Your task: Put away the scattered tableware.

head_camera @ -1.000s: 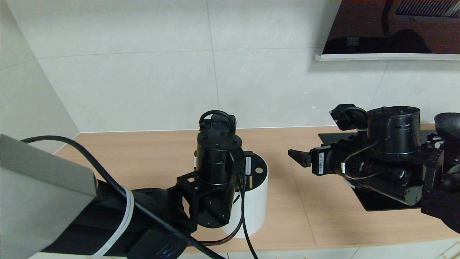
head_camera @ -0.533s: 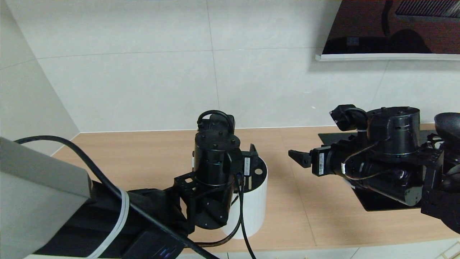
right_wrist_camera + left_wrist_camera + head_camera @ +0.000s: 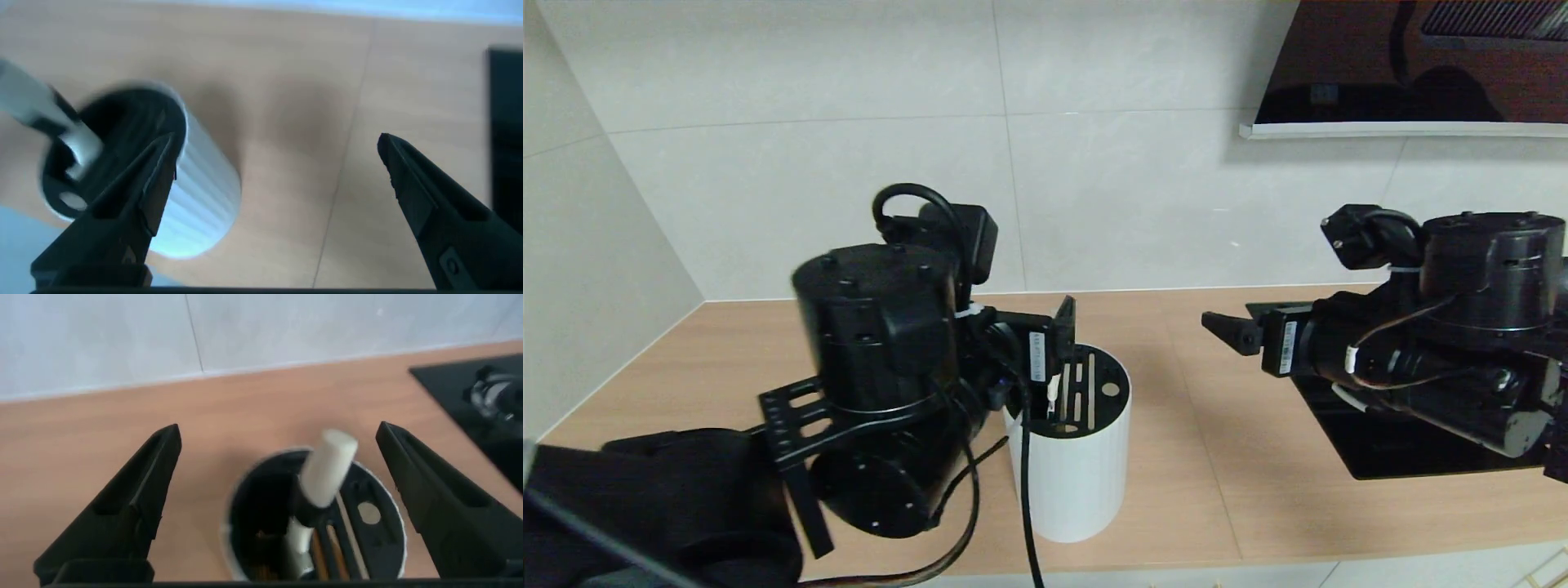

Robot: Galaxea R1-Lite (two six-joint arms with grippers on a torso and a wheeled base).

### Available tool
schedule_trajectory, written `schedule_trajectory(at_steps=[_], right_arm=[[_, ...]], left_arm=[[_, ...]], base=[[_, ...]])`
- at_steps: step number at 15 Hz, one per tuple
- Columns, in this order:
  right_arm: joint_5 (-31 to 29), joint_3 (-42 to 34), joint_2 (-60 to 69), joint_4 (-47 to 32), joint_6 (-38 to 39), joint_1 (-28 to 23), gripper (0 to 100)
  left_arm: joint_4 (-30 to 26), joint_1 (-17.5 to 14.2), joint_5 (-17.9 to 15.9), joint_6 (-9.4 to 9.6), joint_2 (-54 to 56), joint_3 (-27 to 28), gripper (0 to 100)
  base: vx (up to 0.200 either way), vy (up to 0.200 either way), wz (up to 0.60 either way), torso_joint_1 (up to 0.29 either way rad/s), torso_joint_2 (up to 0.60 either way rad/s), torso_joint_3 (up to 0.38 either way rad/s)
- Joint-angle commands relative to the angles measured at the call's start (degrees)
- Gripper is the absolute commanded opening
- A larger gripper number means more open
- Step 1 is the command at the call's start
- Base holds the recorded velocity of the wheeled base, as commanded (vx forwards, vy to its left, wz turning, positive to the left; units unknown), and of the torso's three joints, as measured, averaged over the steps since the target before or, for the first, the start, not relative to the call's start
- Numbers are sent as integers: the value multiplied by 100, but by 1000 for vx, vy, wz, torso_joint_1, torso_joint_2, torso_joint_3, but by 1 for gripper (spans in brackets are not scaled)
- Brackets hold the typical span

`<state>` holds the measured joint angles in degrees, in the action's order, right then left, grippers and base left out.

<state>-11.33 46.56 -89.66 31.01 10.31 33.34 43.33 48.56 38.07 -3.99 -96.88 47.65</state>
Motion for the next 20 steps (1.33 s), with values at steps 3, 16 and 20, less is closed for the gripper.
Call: schedule_trajectory(at_steps=[3, 16, 20], right_arm=[[-98, -384, 1469, -8, -135, -311, 100], [8, -2326, 7129, -1844, -706, -3044, 100], [640, -2370, 8386, -3013, -899, -3756, 100]], left_arm=[[-544, -83, -696, 170, 2507, -1100, 100], [-4192, -3678, -2164, 592, 8185, -2049, 100], [-4526, -4425, -2287, 574, 9161, -2225, 100]], base=[[0, 0, 0, 0, 0, 0], [0, 0, 0, 0, 0, 0], [0, 0, 0, 0, 0, 0]])
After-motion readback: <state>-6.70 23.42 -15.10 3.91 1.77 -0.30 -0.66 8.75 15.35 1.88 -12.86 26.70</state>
